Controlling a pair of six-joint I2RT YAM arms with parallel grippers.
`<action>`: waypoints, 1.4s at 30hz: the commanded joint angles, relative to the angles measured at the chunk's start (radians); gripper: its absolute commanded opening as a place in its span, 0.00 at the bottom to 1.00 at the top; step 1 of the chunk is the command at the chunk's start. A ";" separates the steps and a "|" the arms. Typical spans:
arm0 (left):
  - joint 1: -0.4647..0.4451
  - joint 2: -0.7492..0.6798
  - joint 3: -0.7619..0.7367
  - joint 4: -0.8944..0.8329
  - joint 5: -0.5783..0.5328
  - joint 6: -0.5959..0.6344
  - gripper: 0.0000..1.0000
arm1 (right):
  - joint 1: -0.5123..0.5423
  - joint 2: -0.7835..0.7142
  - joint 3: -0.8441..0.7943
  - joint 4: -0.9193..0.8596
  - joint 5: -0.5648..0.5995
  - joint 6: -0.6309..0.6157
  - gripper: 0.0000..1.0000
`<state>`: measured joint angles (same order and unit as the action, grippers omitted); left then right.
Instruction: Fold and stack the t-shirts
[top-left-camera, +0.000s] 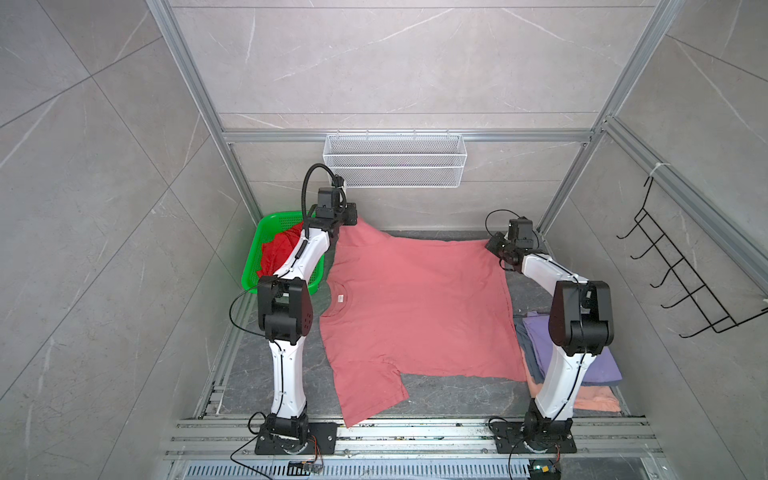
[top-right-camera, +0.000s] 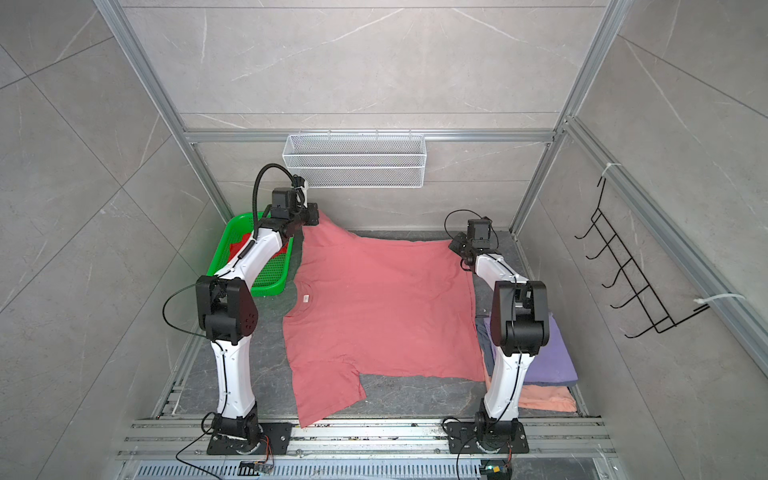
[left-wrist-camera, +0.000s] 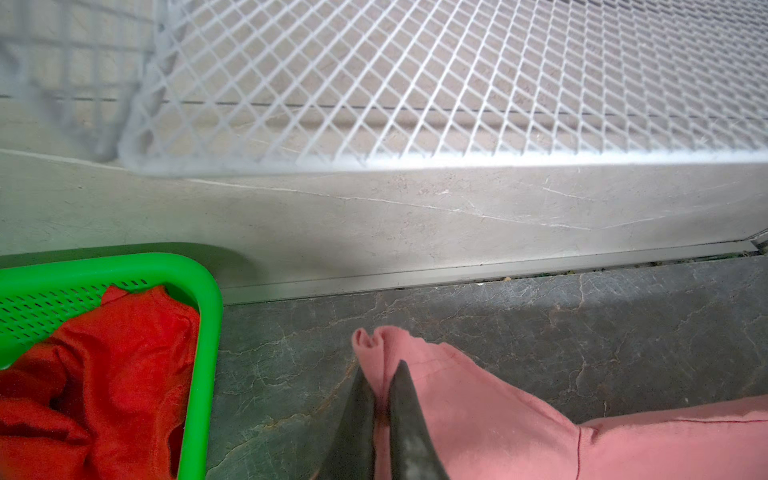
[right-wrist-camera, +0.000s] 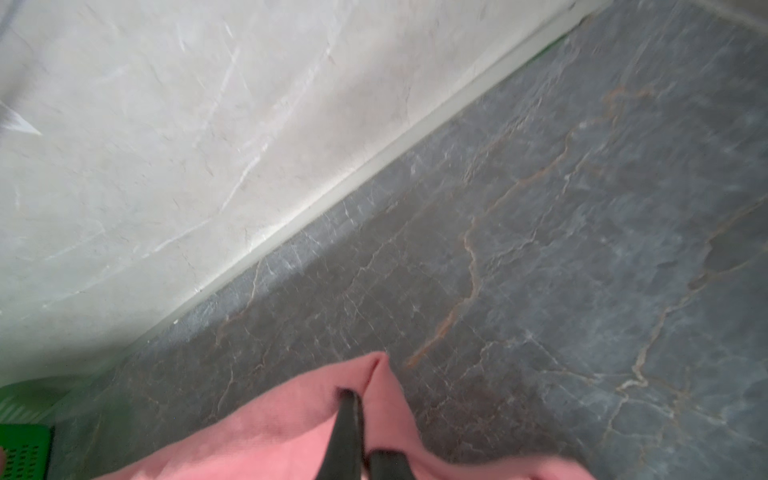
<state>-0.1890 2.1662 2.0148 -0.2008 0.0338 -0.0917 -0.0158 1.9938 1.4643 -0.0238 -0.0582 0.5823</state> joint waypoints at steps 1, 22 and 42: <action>0.005 -0.083 -0.034 0.050 0.015 0.046 0.00 | -0.006 -0.022 0.003 0.000 -0.061 -0.020 0.00; -0.177 -0.776 -0.954 0.090 -0.349 0.003 0.61 | -0.041 -0.552 -0.485 -0.139 0.021 -0.089 0.55; -0.156 -0.178 -0.500 -0.131 -0.060 -0.271 0.60 | 0.037 -0.266 -0.488 0.039 -0.188 0.181 0.52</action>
<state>-0.3557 1.9316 1.4448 -0.2928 -0.1188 -0.2695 0.0246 1.6974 0.9951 -0.0433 -0.2317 0.6914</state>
